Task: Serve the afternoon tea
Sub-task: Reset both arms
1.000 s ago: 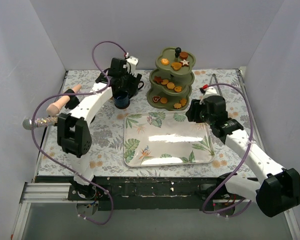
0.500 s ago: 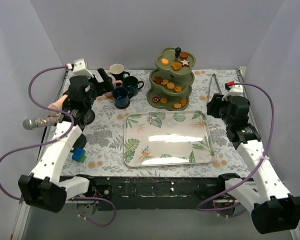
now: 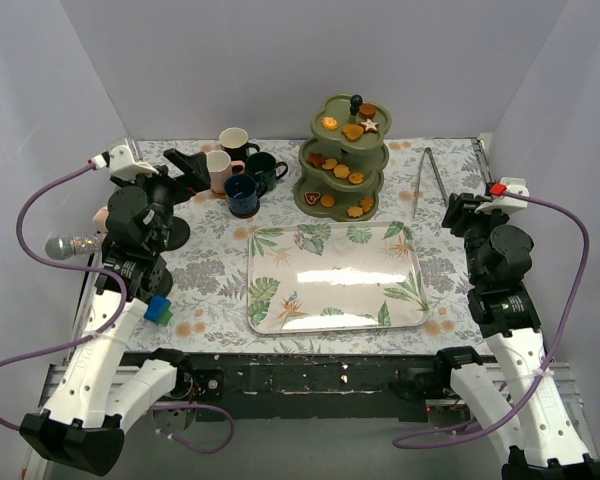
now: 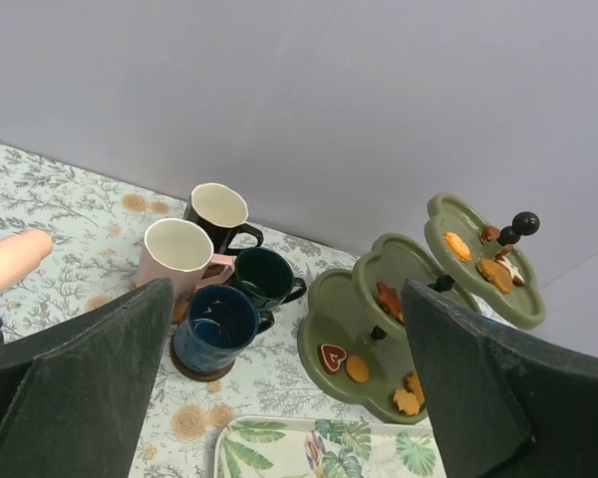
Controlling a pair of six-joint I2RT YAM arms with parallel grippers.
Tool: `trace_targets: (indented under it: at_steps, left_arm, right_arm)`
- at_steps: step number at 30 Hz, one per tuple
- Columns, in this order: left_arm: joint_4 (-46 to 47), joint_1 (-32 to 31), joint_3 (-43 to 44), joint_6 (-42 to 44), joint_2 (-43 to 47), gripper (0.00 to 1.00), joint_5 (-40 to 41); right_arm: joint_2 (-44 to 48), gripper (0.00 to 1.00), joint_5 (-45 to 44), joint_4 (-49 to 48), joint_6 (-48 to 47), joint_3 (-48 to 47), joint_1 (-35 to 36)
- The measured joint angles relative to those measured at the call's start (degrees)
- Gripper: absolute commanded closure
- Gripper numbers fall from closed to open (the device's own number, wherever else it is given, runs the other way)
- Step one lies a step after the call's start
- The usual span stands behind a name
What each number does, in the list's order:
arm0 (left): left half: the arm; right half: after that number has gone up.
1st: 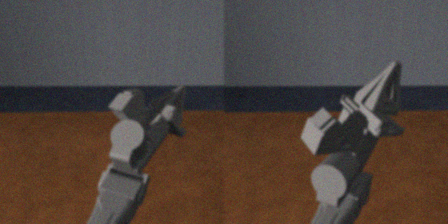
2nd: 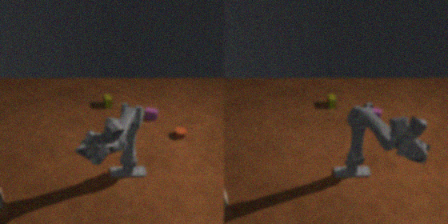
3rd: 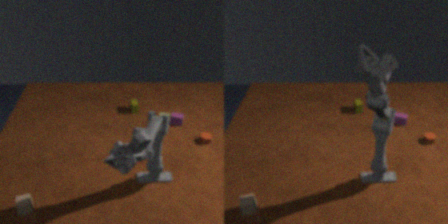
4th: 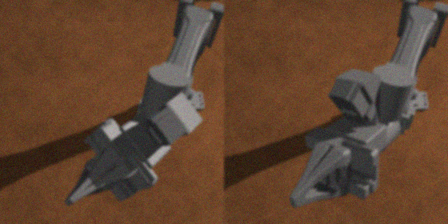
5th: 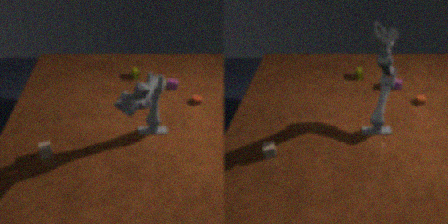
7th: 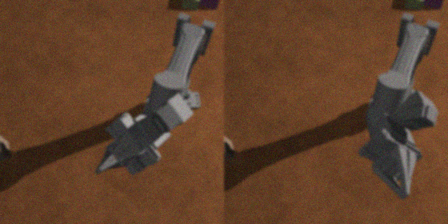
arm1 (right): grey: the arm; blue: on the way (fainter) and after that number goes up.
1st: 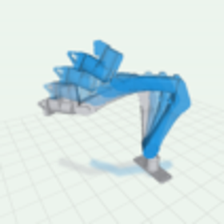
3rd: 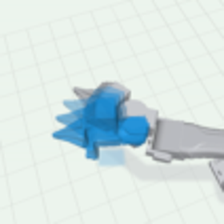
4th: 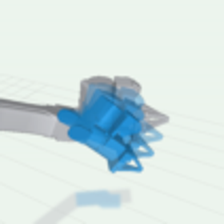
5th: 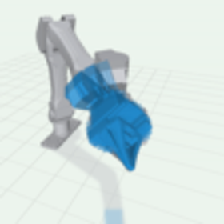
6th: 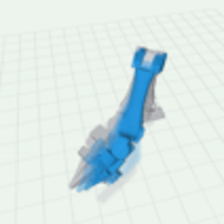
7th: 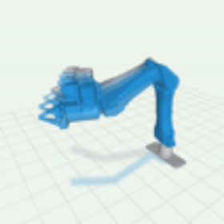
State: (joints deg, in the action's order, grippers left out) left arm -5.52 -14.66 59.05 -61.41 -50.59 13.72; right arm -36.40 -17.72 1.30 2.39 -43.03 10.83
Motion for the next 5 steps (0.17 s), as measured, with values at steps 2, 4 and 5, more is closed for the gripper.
trace_targets:
  at_steps: [2, 4, 5]
  left_arm:
    - [-0.09, -0.09, 0.00, -0.17, 0.00, 0.02, 0.33]
    - [-0.07, -0.09, 0.00, -0.20, 0.02, 0.02, 0.52]
    - [-0.07, -0.09, 0.00, -0.20, 0.02, 0.02, 0.61]
  right_arm:
    - [0.39, 0.41, -0.50, -0.52, -0.52, 0.39, 0.00]
    - [0.44, 0.41, -0.90, -0.66, -0.98, 0.44, 0.00]
    - [0.44, 0.41, -1.09, -0.76, -1.14, 0.44, 0.00]
